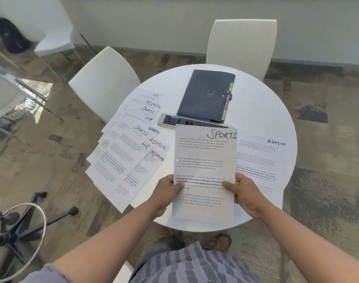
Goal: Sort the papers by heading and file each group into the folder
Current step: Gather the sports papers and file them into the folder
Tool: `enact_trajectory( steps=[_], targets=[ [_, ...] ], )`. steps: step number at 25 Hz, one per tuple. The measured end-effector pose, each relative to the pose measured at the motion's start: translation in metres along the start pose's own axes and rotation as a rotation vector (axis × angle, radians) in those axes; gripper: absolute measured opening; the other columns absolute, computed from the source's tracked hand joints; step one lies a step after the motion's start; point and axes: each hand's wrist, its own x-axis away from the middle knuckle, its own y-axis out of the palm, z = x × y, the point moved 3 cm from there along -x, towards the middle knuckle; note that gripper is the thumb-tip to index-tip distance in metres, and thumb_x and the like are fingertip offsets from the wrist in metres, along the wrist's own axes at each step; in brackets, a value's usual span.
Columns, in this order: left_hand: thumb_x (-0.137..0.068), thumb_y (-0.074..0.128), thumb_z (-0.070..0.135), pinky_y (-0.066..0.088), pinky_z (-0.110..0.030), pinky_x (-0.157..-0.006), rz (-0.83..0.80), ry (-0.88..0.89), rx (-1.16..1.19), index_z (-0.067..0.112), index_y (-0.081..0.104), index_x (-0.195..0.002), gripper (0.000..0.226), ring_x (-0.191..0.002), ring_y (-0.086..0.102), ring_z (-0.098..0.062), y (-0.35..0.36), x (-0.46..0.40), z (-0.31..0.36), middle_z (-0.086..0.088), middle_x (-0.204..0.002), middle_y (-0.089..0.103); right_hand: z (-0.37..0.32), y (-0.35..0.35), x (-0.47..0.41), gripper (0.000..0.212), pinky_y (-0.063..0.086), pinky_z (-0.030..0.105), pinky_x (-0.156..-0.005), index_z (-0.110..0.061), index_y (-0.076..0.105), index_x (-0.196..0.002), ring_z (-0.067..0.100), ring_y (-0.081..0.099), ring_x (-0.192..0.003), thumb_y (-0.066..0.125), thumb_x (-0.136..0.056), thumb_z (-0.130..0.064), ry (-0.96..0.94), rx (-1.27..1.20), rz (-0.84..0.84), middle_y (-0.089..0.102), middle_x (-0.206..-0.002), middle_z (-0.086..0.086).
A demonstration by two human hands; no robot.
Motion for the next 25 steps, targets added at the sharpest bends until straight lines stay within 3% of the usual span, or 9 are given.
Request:
enact_trajectory(
  steps=[5, 10, 15, 18, 21, 25],
  targets=[
    [-0.100, 0.064, 0.009, 0.060, -0.036, -0.085, 0.007, 0.020, -0.045, 0.006, 0.067, -0.113, 0.013, -0.098, 0.075, -0.024, -0.040, -0.003, 0.019, -0.007, -0.106, 0.079, -0.014, 0.039, -0.016, 0.019, 0.060, 0.036, -0.071, -0.017, 0.069, -0.114, 0.021, 0.077, -0.094, 0.058, -0.103, -0.007, -0.031, 0.140, 0.061, 0.079, -0.108, 0.002],
    [-0.095, 0.070, 0.013, 0.050, -0.027, -0.072, 0.178, 0.007, -0.178, 0.014, 0.068, -0.108, 0.013, -0.087, 0.066, -0.018, -0.135, -0.033, 0.024, -0.005, -0.101, 0.071, -0.017, 0.069, -0.041, 0.019, 0.058, 0.035, -0.076, -0.017, 0.069, -0.112, 0.023, 0.076, -0.096, 0.057, -0.103, -0.005, -0.047, 0.133, 0.192, 0.079, -0.106, 0.002],
    [-0.097, 0.065, 0.011, 0.047, -0.027, -0.078, 0.334, 0.008, -0.282, 0.015, 0.064, -0.115, 0.018, -0.104, 0.060, -0.020, -0.271, -0.087, 0.015, -0.009, -0.124, 0.065, -0.003, 0.129, -0.073, 0.018, 0.059, 0.044, -0.084, -0.016, 0.069, -0.114, 0.028, 0.074, -0.100, 0.058, -0.103, -0.007, -0.011, 0.080, 0.327, 0.078, -0.110, 0.004],
    [-0.095, 0.069, 0.020, 0.044, -0.036, -0.099, 0.312, -0.024, -0.440, 0.015, 0.053, -0.138, 0.046, -0.127, 0.051, -0.023, -0.341, -0.115, 0.015, -0.007, -0.145, 0.052, 0.009, 0.173, -0.094, 0.020, 0.058, 0.054, -0.092, -0.013, 0.068, -0.120, 0.032, 0.074, -0.101, 0.058, -0.102, -0.007, 0.026, 0.032, 0.408, 0.077, -0.112, 0.007],
    [-0.086, 0.078, 0.040, 0.039, -0.048, -0.111, 0.347, -0.102, -0.637, 0.020, 0.038, -0.152, 0.079, -0.140, 0.040, -0.033, -0.386, -0.132, 0.018, -0.008, -0.156, 0.039, 0.013, 0.205, -0.096, 0.024, 0.057, 0.054, -0.093, -0.010, 0.066, -0.124, 0.034, 0.072, -0.102, 0.057, -0.103, -0.006, 0.050, -0.011, 0.484, 0.076, -0.113, 0.008],
    [-0.070, 0.093, 0.045, 0.030, -0.057, -0.119, 0.375, -0.186, -0.385, 0.021, -0.001, -0.163, 0.135, -0.153, 0.023, -0.035, -0.417, -0.149, 0.016, -0.010, -0.169, 0.016, 0.008, 0.218, -0.084, 0.024, 0.058, 0.044, -0.081, -0.012, 0.066, -0.124, 0.030, 0.073, -0.100, 0.057, -0.103, -0.006, 0.038, -0.055, 0.551, 0.076, -0.113, 0.007]
  ],
)
